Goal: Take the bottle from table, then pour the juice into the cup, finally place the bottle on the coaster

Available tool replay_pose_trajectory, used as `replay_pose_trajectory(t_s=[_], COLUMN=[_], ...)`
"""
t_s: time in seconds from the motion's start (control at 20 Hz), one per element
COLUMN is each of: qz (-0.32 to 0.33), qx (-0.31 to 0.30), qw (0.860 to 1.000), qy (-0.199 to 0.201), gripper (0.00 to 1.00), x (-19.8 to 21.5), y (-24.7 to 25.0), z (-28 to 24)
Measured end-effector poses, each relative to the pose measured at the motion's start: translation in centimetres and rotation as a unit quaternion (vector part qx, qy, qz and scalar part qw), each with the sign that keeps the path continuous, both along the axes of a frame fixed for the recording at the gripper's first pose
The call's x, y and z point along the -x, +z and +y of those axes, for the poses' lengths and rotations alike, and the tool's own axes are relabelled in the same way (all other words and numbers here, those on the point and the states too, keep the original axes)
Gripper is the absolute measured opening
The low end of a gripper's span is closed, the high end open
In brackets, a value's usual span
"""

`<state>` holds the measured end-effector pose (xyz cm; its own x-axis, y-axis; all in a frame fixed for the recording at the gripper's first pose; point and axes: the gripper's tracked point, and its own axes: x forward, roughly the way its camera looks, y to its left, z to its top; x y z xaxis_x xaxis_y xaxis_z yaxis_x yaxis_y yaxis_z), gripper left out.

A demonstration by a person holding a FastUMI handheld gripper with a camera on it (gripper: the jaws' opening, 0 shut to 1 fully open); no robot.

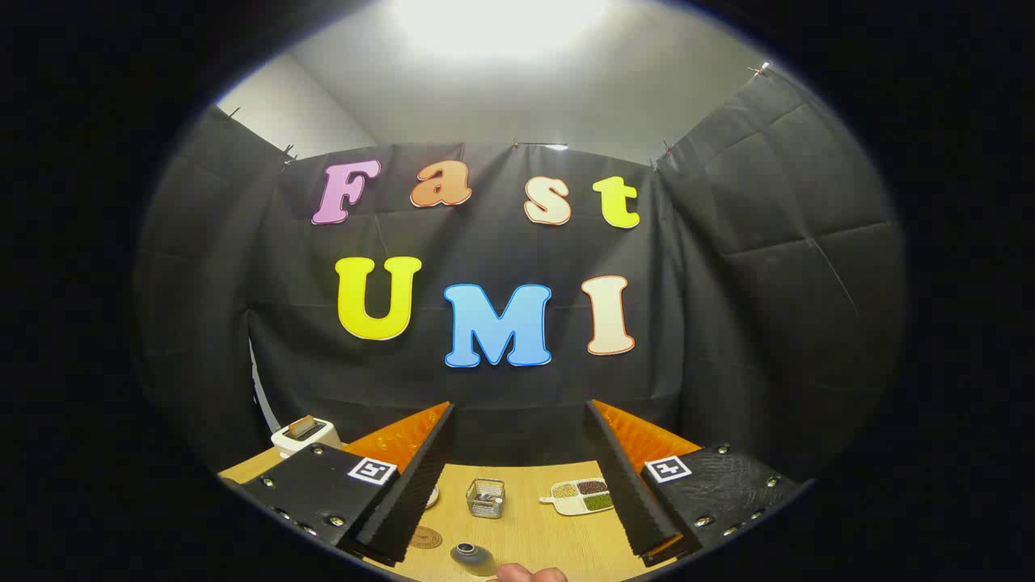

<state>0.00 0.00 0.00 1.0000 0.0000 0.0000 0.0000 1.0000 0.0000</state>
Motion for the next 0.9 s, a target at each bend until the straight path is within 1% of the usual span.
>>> replay_pose_trajectory(t_s=[0.2, 0.65, 0.9], qz=[0.001, -0.003, -0.002], qx=[-0.008, -0.001, -0.001], qw=[1.000, 1.000, 1.000], qy=[0.000, 0.010, 0.015], gripper=[0.96, 0.96, 0.96], x=[0.2, 0.5, 0.4], y=[-0.4, -0.7, -2.6], z=[0.2, 0.5, 1.4])
